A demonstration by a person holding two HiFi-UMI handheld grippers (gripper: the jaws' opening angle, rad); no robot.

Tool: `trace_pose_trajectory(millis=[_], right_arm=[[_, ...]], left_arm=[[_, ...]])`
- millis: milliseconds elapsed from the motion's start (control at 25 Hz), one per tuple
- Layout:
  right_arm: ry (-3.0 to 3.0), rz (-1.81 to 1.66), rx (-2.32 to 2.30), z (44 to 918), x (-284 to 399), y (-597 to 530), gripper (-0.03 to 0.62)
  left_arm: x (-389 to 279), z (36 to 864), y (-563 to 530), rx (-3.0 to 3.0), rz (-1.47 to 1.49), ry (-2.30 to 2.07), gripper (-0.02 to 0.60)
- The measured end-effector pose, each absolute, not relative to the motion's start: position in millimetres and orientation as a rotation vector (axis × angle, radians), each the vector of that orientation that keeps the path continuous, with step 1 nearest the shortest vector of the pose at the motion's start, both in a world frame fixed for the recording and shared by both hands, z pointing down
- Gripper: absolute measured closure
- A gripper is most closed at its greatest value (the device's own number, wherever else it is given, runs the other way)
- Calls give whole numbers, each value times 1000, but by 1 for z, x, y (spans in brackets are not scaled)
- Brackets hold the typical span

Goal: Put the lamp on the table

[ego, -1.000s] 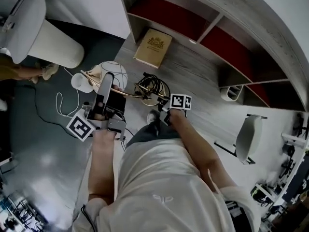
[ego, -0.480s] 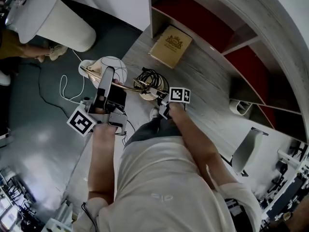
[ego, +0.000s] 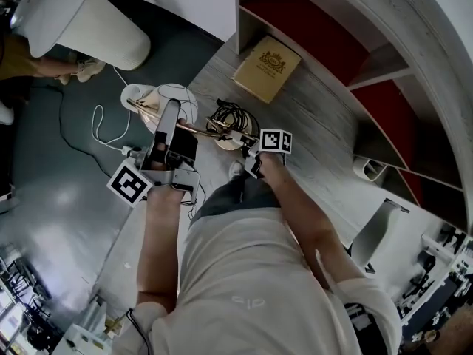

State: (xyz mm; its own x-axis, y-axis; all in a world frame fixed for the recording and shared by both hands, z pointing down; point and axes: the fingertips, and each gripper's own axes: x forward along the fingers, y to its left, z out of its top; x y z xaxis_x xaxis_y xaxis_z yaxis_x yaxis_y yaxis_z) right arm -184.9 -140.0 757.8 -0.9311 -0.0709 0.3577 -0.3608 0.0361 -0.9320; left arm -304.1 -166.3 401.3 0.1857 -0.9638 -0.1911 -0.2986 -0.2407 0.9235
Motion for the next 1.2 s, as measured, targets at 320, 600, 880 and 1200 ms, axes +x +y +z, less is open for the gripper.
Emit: trace_pose_trajectory(millis=[320, 600, 880, 1200], right_arm=[[-2068, 1888, 649, 765, -160, -155, 322], [-2089, 1788, 804, 756, -104, -166, 292], [-2172, 1736, 955, 722, -40, -175, 295], [-2265, 1654, 1076, 671, 17, -169, 372]], left_arm=[[-292, 402, -168, 1669, -1105, -1205, 566], [-280, 400, -170, 1666, -1098, -1246, 566], [-244, 401, -176, 1721, -1026, -1246, 566], [-203, 402, -180, 1783, -952, -1267, 566]])
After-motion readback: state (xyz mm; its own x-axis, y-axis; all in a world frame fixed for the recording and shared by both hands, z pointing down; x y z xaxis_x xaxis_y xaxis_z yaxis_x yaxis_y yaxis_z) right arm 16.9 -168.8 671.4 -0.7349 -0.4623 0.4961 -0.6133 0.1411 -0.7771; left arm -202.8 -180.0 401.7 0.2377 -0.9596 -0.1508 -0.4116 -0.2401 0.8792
